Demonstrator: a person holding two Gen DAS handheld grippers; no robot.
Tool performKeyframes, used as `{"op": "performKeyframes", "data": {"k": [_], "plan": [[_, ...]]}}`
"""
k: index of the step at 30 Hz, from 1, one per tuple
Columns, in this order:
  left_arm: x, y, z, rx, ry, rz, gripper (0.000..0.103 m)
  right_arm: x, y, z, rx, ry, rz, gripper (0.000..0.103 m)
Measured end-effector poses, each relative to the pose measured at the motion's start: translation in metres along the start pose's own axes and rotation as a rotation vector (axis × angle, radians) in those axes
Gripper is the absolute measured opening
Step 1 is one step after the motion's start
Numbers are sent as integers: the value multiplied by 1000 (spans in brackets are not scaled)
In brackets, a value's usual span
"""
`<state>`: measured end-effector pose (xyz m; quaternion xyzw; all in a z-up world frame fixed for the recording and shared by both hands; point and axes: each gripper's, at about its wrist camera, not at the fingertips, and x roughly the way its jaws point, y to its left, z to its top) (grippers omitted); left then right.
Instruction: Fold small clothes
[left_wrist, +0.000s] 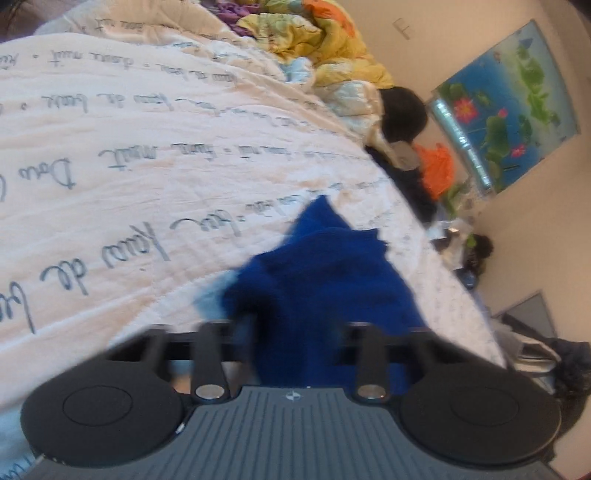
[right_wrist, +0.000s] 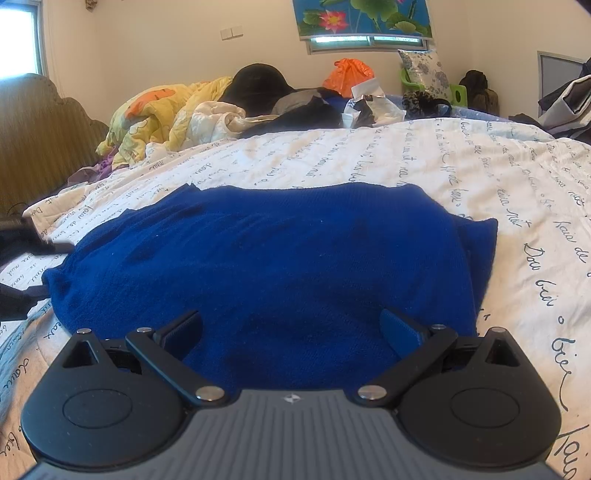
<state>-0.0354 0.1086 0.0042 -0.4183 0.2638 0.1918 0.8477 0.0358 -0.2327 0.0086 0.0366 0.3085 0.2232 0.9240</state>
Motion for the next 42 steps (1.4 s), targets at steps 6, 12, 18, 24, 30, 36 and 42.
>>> {"op": "performKeyframes", "data": {"k": [6, 12, 18, 24, 30, 36, 42], "plan": [[-4, -22, -2, 174, -20, 73, 6, -3, -1, 1, 19, -6, 6, 103], [-39, -121, -88, 865, -156, -206, 6, -12, -34, 75, 389, -25, 413, 103], [-27, -117, -134, 1015, -25, -239, 6, 92, -44, 105, 480, 343, 472, 103], [-29, -113, -135, 1083, -63, -245, 6, 131, -51, 107, 564, 348, 500, 103], [-32, -119, -153, 1209, -112, -249, 6, 147, -37, 114, 431, 362, 415, 25], [-44, -145, -174, 1306, -160, -334, 6, 126, -52, 116, 369, 295, 437, 6], [-51, -173, -225, 1329, -60, -560, 6, 37, -132, 113, 393, 148, 327, 6]]}}
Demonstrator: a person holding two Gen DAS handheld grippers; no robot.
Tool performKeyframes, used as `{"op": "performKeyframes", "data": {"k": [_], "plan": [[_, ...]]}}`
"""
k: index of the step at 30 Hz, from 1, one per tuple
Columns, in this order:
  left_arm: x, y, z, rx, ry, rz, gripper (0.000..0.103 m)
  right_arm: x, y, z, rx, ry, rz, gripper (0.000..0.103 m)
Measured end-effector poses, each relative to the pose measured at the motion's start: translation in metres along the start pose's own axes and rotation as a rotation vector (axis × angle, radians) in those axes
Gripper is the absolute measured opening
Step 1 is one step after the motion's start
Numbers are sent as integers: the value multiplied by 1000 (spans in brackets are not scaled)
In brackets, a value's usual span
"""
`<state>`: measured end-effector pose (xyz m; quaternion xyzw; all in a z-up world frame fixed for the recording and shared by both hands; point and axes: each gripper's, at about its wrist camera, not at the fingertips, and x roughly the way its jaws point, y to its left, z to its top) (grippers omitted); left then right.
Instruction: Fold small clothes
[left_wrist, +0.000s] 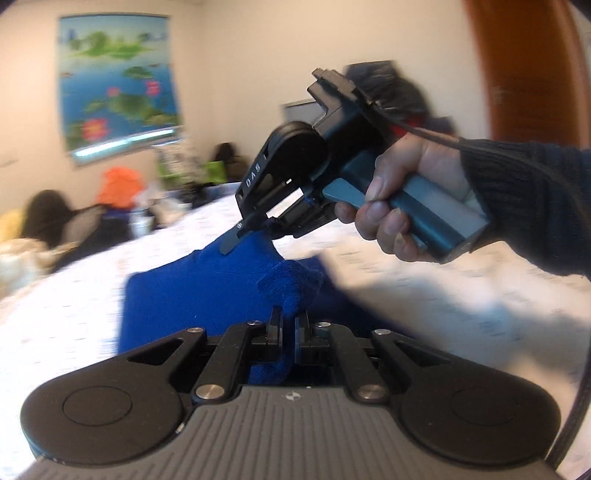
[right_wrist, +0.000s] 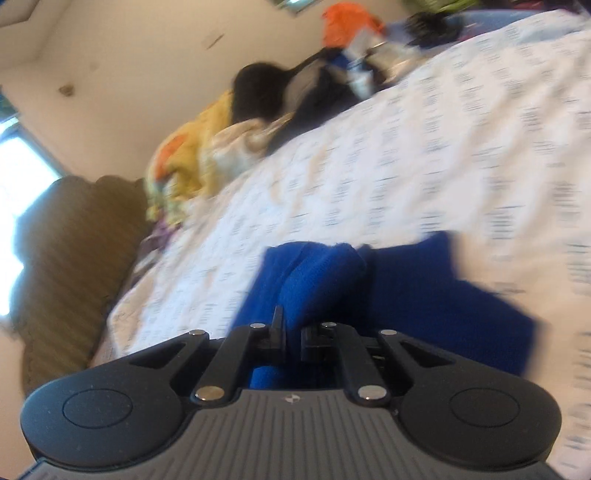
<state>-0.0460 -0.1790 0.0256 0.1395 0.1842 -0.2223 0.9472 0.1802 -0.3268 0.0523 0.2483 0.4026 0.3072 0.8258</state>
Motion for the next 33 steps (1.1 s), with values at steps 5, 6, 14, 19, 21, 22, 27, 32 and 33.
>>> {"op": "performKeyframes", "data": {"k": [5, 6, 14, 19, 21, 22, 27, 32, 33], "plan": [[40, -23, -13, -32, 134, -82, 6, -26, -60, -25, 113, -14, -115, 6], [39, -22, -12, -43, 124, -88, 6, -25, -67, -28, 140, -29, -93, 9], [-3, 53, -12, -145, 67, -106, 101, -47, -65, -23, 207, -184, -56, 92], [34, 142, -7, -338, 146, 19, 98, -28, -80, -15, 243, -100, -96, 91], [66, 179, -6, -516, 207, -37, 97, -18, -79, -15, 243, -94, -62, 90], [82, 193, -7, -613, 240, -70, 95, -14, -77, -14, 246, -92, -57, 89], [153, 215, -3, -770, 364, -174, 26, 9, -55, -19, 154, -28, -115, 26], [130, 221, 10, -701, 320, -135, 22, 5, -31, -18, 106, -54, -104, 20], [110, 226, 14, -678, 291, -133, 22, 3, -21, -17, 93, -64, -72, 20]]}}
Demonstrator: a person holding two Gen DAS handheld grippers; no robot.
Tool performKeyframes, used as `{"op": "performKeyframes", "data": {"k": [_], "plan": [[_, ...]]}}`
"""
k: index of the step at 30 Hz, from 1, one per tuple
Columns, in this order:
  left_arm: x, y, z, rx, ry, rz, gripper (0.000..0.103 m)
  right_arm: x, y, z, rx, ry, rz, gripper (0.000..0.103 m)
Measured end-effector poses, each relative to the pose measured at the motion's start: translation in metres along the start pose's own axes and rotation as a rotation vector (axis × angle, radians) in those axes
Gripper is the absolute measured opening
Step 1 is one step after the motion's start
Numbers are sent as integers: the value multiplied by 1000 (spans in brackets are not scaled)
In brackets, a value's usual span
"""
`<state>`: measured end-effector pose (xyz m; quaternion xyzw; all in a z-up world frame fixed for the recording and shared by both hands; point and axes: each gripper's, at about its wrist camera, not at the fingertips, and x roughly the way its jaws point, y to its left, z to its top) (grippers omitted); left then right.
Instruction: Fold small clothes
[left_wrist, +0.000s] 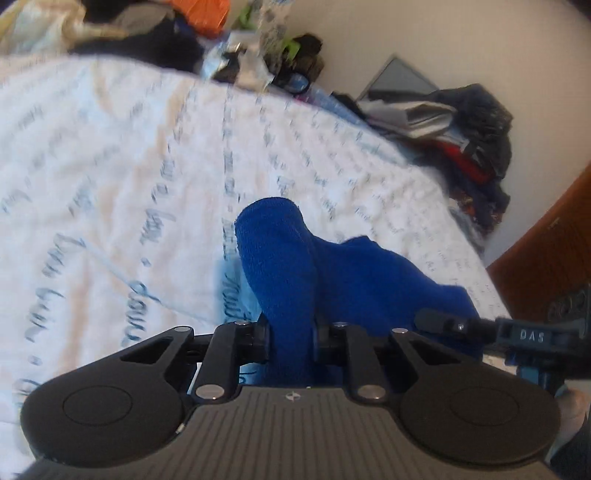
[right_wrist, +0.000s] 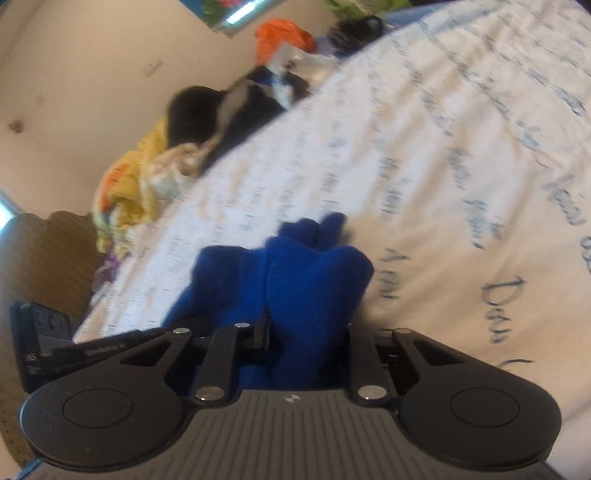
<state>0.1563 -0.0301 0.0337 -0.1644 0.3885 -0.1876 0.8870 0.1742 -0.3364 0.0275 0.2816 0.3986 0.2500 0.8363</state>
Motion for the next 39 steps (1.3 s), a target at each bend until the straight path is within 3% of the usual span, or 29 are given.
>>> {"op": "performKeyframes", "data": {"k": [4, 7, 8, 9, 10, 13, 16, 19, 20, 21, 22, 23, 26, 27, 30, 32, 33, 35, 37, 39], "plan": [[-30, 12, 29, 74, -73, 88, 22, 15, 40, 8, -53, 2, 107, 19], [-17, 37, 53, 92, -56, 175, 33, 50, 51, 20, -39, 12, 122, 24], [-19, 49, 52, 44, -34, 215, 37, 62, 50, 22, -28, 20, 82, 36], [-23, 58, 50, 2, -17, 209, 37, 71, 46, 22, 2, 36, 29, 44], [-35, 65, 42, -21, -21, 165, 43, 72, 43, 19, 37, 49, -15, 58], [-68, 73, 6, -32, -27, 90, 75, 46, 37, -3, 42, 42, 27, 63], [-71, 77, -34, -77, 93, 39, 69, 20, 24, -33, 103, 98, 83, 64], [-76, 62, -56, -7, 84, 66, 65, 13, 21, -62, 136, 158, 70, 64], [-75, 58, -57, -6, 99, 56, 55, 14, 24, -70, 117, 172, 66, 61], [-71, 56, -58, -11, 131, 50, 15, 15, 30, -78, 82, 173, 76, 57], [-71, 54, -57, -9, 131, 73, 13, 17, 36, -82, 44, 183, 72, 28], [-75, 50, -57, 0, 120, 87, 13, 21, 43, -86, 2, 209, 56, 10], [-96, 38, -64, 68, 90, 77, 13, 12, 60, -90, -128, 207, 15, 10], [-98, 36, -69, 103, 100, 80, 17, 5, 61, -89, -145, 202, 10, 10], [-104, 23, -94, 303, 47, 220, 32, -2, 50, -96, -138, 215, -20, 14], [-118, 5, -112, 467, -43, 300, 74, -8, 45, -98, -80, 216, -5, 20], [-125, -5, -120, 531, -94, 306, 79, -13, 47, -95, -72, 206, -3, 21], [-133, -24, -130, 641, -161, 269, 82, -26, 55, -83, -79, 122, 17, 27], [-123, -39, -132, 707, -155, 225, 81, -29, 61, -65, -91, 41, 59, 33], [-101, -47, -133, 723, -131, 208, 81, -12, 66, -42, -96, 8, 32, 33]]}}
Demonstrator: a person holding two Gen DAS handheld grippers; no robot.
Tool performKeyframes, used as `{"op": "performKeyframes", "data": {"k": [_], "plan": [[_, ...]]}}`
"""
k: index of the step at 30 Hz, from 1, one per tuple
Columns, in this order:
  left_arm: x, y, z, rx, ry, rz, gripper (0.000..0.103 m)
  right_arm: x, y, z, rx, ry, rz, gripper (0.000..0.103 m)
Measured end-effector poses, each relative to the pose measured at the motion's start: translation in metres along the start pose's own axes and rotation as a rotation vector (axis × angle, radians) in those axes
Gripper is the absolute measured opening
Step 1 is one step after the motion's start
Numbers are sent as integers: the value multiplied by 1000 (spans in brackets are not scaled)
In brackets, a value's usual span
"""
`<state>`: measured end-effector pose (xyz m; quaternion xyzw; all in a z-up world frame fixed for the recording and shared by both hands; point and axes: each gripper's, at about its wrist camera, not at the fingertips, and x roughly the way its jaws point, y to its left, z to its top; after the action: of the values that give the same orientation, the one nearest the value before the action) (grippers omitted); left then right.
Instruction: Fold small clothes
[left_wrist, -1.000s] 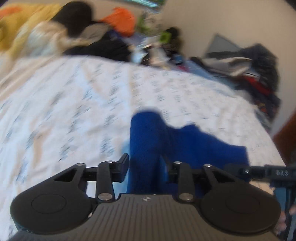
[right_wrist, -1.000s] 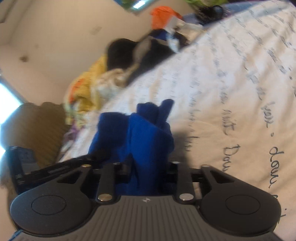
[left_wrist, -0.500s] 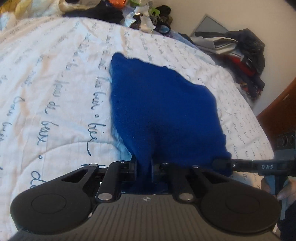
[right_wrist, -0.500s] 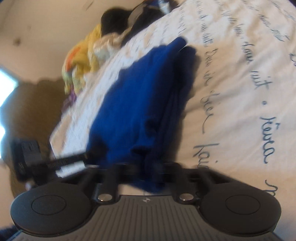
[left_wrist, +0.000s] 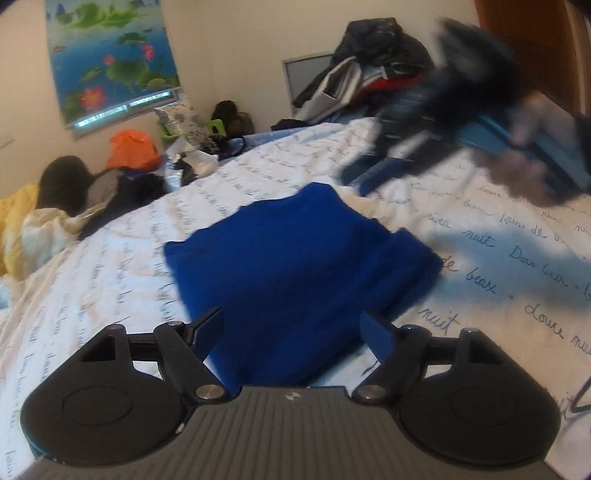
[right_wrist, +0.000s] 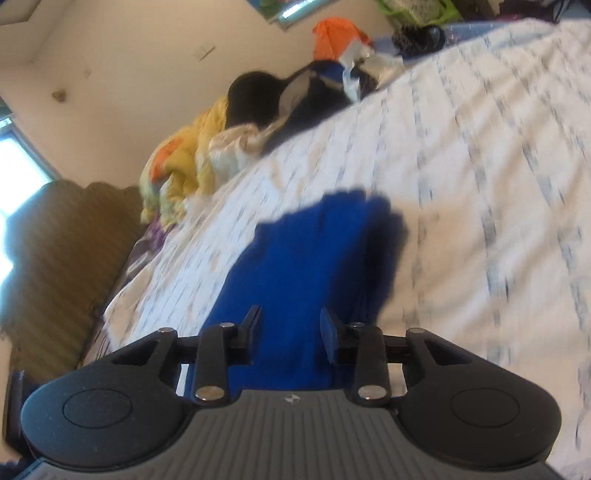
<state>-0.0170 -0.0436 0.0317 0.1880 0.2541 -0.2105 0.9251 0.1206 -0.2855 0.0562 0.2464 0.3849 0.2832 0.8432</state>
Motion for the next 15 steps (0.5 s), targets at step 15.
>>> {"op": "performKeyframes", "data": {"k": [15], "plan": [[2, 27, -24, -129, 33, 35, 82, 14, -7, 9, -1, 38, -33, 38]]}}
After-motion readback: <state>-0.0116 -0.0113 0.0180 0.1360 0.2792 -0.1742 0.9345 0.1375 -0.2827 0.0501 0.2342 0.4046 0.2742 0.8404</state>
